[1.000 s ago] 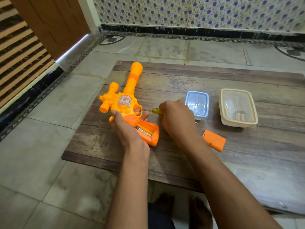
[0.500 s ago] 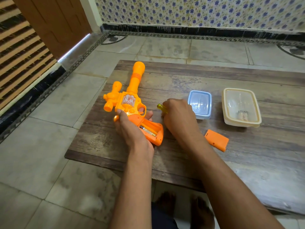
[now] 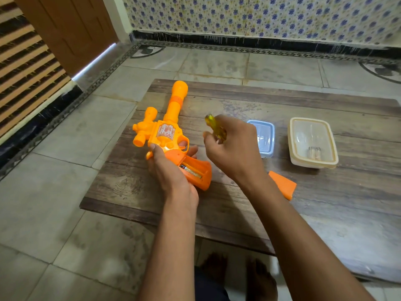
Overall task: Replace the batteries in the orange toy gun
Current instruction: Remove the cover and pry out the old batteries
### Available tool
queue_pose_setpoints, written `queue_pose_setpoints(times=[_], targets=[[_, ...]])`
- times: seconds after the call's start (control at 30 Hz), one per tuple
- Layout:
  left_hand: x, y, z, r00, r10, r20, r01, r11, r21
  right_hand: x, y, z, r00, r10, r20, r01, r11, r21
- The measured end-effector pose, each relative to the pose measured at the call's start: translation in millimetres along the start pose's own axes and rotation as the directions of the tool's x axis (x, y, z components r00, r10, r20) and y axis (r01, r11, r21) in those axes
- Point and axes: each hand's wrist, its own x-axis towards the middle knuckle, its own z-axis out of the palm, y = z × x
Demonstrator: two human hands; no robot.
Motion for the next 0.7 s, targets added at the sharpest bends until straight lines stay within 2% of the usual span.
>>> queue_pose_setpoints(times=[0.1,0.17,0.33,0.5,0.7], targets=[[-1,1,2,0.999,-0.004,0.051,0.007,0.998,-0.057,-1,-12,-9,0.993,0.031,0.117,-0.06,0.966,0.25],[-1,1,3,0.996,0.011,0.092,-0.005,0.997,-0.073,-5,-16,-16,0.992,0.008,0.126,-0.051,0.938,0.343],[1,-2,5,0.996,-0.006,0.092,0.014,0.997,-0.082,-17,-8,-27,0.996,-0.065,0.064,0.034,0.913,0.407],[4,-4,3,0.996,-0.003,0.091,0.011,0.997,-0.08,-22,0,-29,0.999,-0.033,0.004,0.027,0.888,0.458],[6,-6,5,0.996,0.005,0.09,0.002,0.996,-0.087,-23,9,-30,0.986,-0.062,0.155,-0.011,0.904,0.426]])
